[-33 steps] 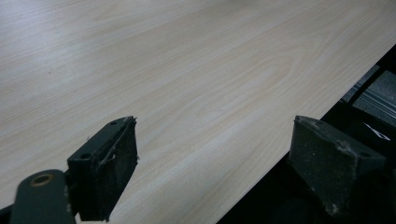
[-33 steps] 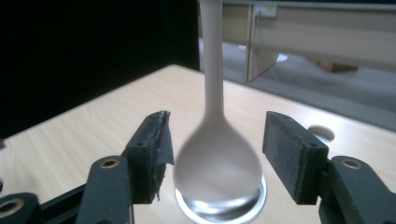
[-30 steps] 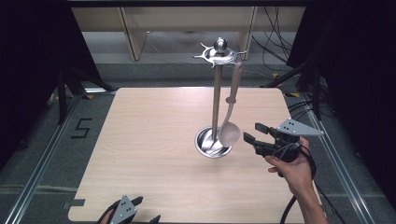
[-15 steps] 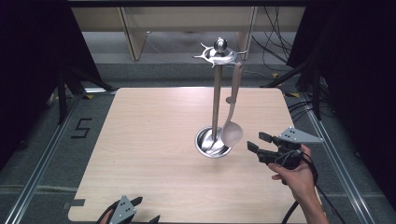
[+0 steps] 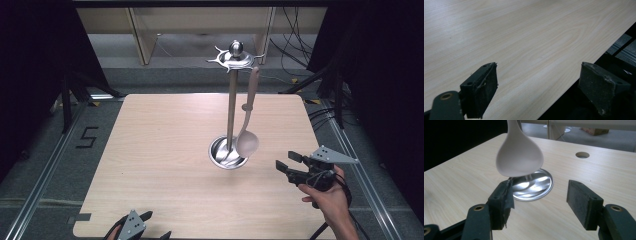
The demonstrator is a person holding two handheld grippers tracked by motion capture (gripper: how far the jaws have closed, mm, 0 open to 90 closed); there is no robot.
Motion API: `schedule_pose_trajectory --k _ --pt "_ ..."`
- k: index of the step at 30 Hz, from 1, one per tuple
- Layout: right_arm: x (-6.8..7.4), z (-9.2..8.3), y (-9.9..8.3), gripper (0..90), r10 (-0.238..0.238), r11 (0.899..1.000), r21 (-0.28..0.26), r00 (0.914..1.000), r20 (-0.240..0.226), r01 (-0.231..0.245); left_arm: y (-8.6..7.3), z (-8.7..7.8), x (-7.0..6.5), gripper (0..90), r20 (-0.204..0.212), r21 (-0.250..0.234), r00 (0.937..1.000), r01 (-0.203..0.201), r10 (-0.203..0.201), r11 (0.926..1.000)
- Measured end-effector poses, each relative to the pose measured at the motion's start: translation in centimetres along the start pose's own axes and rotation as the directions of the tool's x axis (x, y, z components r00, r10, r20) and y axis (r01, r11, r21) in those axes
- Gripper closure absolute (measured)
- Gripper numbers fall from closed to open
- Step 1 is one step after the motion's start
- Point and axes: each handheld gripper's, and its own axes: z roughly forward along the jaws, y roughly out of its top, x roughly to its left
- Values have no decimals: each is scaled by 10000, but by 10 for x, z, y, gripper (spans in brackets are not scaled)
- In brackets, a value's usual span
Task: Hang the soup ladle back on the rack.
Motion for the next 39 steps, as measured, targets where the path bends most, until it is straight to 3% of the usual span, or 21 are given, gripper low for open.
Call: schedule_pose_trajectory --k 5,6,8,9,14,16,20,21,22,24,27,28,30,31,32,34,35,37,38,39 --pt "-3 -1 -6 380 106 9999 32 9999 -59 -106 0 0 0 149 -57 -53 10000 5 -5 10000" --pt "-4 -1 -7 379 -68 10000 10 10000 -12 68 0 0 0 149 -55 -26 10000 -5 5 10000" --pt "-1 -3 -9 376 238 9997 73 9997 -42 -238 0 0 -1 149 -42 17 10000 -58 58 10000" --pt "-3 -4 -10 374 -95 9999 95 9999 54 94 0 0 0 149 -42 76 9999 -133 133 9999" --pt "2 -7 -15 356 58 9996 274 10000 -72 -56 0 0 -1 149 -56 -45 10000 -27 27 10000" --pt "2 -7 -16 347 -300 9993 210 9995 -133 303 0 0 0 149 -70 -19 10000 -26 26 10000" --pt "5 -7 -20 331 -440 9990 115 9988 -220 442 0 0 -1 149 -76 -51 10000 -15 15 10000" --pt "7 -8 -20 329 -217 9993 297 9994 -282 225 0 0 -1 149 -90 -46 10000 -12 11 10000" --pt "6 -8 -21 326 -532 9983 231 9983 -251 538 0 0 -1 149 -97 -28 10000 -14 14 10000" --pt "11 -9 -23 322 -288 9988 385 9989 -373 303 0 0 -1 149 -101 -11 9999 -69 69 10000" --pt "11 -7 -26 315 -614 9978 202 9965 -565 626 0 -2 0 149 -137 8 9998 -138 139 9999" --pt "15 -9 -27 311 -366 9985 387 9979 -529 386 0 -2 1 149 -154 48 9998 -156 156 9999" --pt "15 -8 -28 305 -793 9960 360 9952 -569 814 0 -2 1 149 -160 54 9997 -159 160 9999" --pt "19 -8 -30 304 -507 9981 317 9967 -629 527 0 -2 0 149 -130 56 9998 -140 141 9999" --pt "17 -8 -29 302 -931 9948 360 9942 -546 951 0 -1 -1 149 -84 -6 10000 -41 41 10000" --pt "19 -8 -31 294 -827 9953 444 9945 -643 856 0 -1 1 149 -154 226 9993 -325 328 9992" --pt "22 -9 -32 289 -453 9967 647 9965 -708 499 0 -1 1 149 -170 304 9991 -384 389 9988" --pt "21 -8 -33 279 -696 9958 543 9950 -719 736 0 -1 0 149 -166 187 9994 -308 311 9994" --pt "24 -7 -35 272 -478 9976 466 9956 -803 517 0 -1 0 149 -152 95 9996 -236 237 9997" --pt "22 -7 -35 269 -835 9947 539 9939 -720 874 0 -1 1 149 -163 134 9996 -218 220 9997"
